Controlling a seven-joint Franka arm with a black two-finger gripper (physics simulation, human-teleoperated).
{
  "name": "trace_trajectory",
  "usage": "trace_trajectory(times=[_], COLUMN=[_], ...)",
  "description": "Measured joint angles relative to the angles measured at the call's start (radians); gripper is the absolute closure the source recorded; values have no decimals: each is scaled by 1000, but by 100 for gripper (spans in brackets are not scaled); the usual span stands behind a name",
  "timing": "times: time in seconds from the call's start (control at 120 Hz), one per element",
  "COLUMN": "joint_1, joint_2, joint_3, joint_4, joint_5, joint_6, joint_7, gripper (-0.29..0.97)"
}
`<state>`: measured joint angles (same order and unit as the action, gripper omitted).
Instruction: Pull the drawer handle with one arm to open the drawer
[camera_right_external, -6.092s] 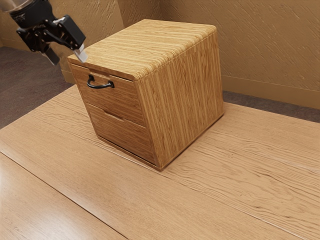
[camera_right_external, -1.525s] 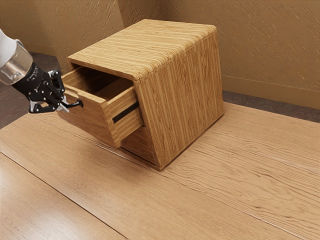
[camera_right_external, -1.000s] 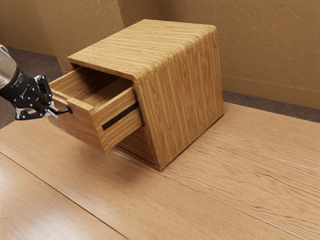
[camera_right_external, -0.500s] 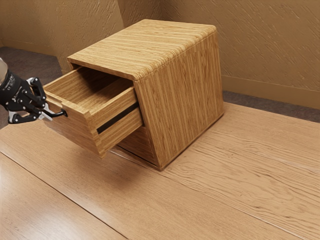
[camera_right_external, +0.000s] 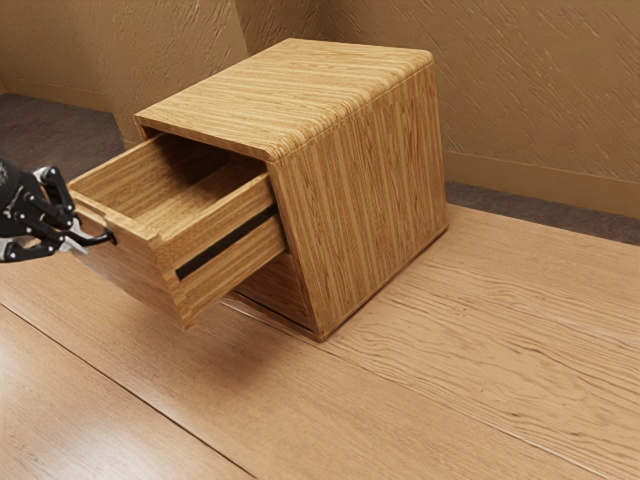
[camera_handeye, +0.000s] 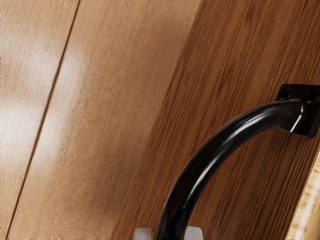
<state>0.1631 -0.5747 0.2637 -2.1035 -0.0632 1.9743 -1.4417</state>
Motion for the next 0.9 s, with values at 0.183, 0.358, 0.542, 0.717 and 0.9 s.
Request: trace_trajectory(times=[0.183, 0.358, 0.542, 0.717, 0.9], joint_1=[32, 39, 58, 60, 65], joint_2=[-44, -74, -104, -125, -139], joint_3=[-14, -14, -14, -18, -18], joint_4=[-27, -51, -76, -91, -99], joint_5=[1, 11, 14, 15, 16], joint_6=[-7, -13, -19, -22, -26], joint_7=[1, 1, 1, 1, 1], gripper=[79, 79, 79, 79, 79])
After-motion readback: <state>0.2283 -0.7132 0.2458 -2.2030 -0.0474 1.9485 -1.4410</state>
